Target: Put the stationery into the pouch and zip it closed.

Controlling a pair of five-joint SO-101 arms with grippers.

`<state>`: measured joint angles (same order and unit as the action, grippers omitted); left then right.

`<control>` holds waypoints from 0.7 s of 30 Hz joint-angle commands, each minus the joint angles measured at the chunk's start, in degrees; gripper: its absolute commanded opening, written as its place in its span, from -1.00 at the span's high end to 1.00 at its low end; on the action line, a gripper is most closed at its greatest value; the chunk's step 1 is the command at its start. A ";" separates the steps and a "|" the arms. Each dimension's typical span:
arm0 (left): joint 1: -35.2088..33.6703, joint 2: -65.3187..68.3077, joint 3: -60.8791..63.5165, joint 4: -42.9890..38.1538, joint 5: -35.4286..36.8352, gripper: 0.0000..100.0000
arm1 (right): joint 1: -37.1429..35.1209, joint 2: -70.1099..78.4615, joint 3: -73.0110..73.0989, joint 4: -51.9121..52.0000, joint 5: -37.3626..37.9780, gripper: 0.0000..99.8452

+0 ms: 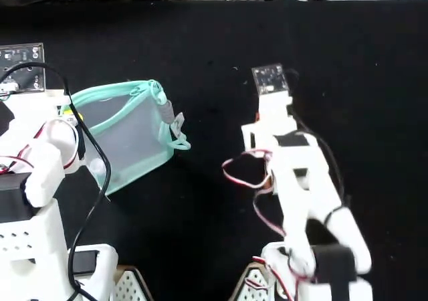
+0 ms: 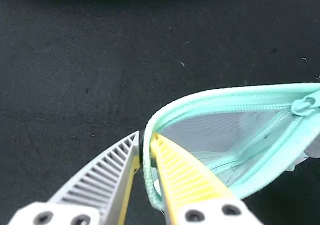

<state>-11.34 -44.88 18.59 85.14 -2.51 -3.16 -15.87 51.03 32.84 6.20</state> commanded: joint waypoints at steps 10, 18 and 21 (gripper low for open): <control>0.66 1.93 7.69 0.70 0.00 0.94 | 1.23 17.54 -14.11 0.26 3.43 0.66; 0.66 1.93 7.69 0.70 0.00 0.94 | 0.97 23.25 -21.05 7.82 4.92 0.67; 0.66 1.93 7.69 0.70 0.00 0.94 | 0.88 24.48 -22.55 10.46 5.01 0.84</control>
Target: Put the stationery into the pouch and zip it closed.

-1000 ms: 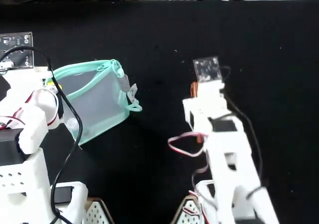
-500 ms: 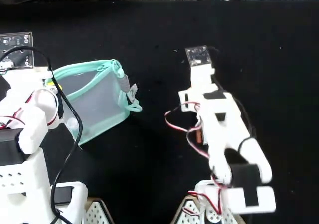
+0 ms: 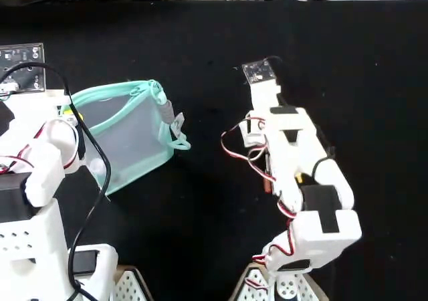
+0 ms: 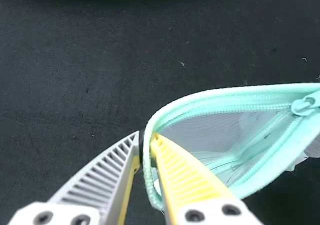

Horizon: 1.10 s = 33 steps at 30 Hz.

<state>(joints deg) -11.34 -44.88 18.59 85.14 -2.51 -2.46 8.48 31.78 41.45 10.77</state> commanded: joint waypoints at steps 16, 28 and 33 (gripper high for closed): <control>0.57 1.93 7.69 0.62 0.00 0.94 | -6.86 -22.29 15.87 12.84 6.42 0.98; 0.57 1.93 7.60 0.53 0.00 0.93 | -12.75 -37.32 30.46 13.54 8.53 0.68; 0.57 1.93 7.60 0.53 0.00 0.93 | -13.63 -35.56 26.15 13.71 8.53 0.70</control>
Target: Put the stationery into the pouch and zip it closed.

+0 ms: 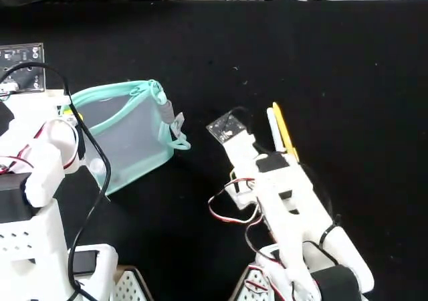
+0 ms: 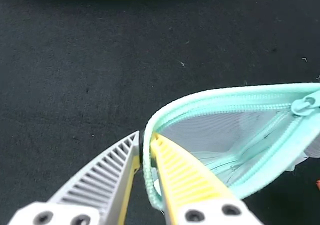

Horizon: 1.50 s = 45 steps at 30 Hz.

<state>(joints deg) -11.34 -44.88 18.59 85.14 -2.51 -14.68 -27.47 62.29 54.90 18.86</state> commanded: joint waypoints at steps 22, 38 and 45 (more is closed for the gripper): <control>0.57 1.93 7.60 0.53 0.00 0.93 | -0.53 24.04 -18.07 -3.43 0.35 0.97; 0.92 1.93 7.60 0.53 0.00 0.93 | -5.01 -33.45 -29.76 11.16 -7.74 0.98; 0.92 1.93 7.69 0.53 0.00 0.93 | -17.05 -38.20 -33.98 -10.37 -11.25 0.98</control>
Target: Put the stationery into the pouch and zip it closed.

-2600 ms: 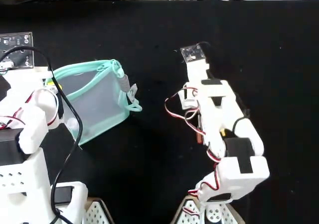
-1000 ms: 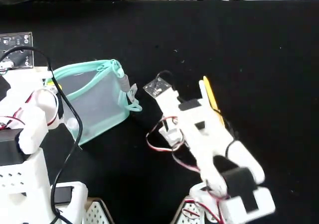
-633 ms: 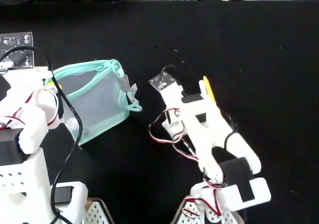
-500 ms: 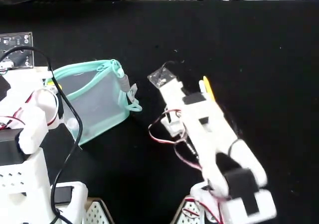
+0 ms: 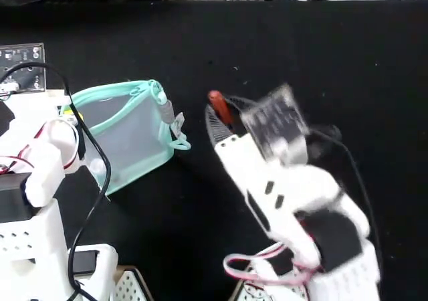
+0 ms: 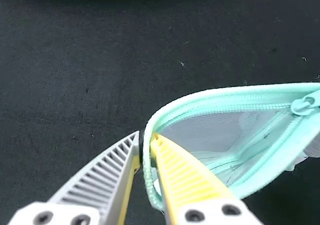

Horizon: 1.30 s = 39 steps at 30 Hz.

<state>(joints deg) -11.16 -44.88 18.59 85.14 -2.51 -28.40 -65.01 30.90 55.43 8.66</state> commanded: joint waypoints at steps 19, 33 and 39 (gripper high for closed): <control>0.48 1.93 7.69 0.62 0.00 0.94 | -14.68 26.86 -15.08 -43.08 -9.14 0.98; 0.40 1.93 7.69 0.79 0.00 0.94 | -11.96 32.75 -8.66 -38.95 -9.14 0.98; 0.48 1.93 7.69 0.70 0.00 0.93 | -10.73 24.13 2.59 -37.80 -9.23 0.98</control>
<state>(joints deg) -10.90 -44.88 18.59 85.05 -2.51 -40.09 -37.14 29.76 17.01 -0.31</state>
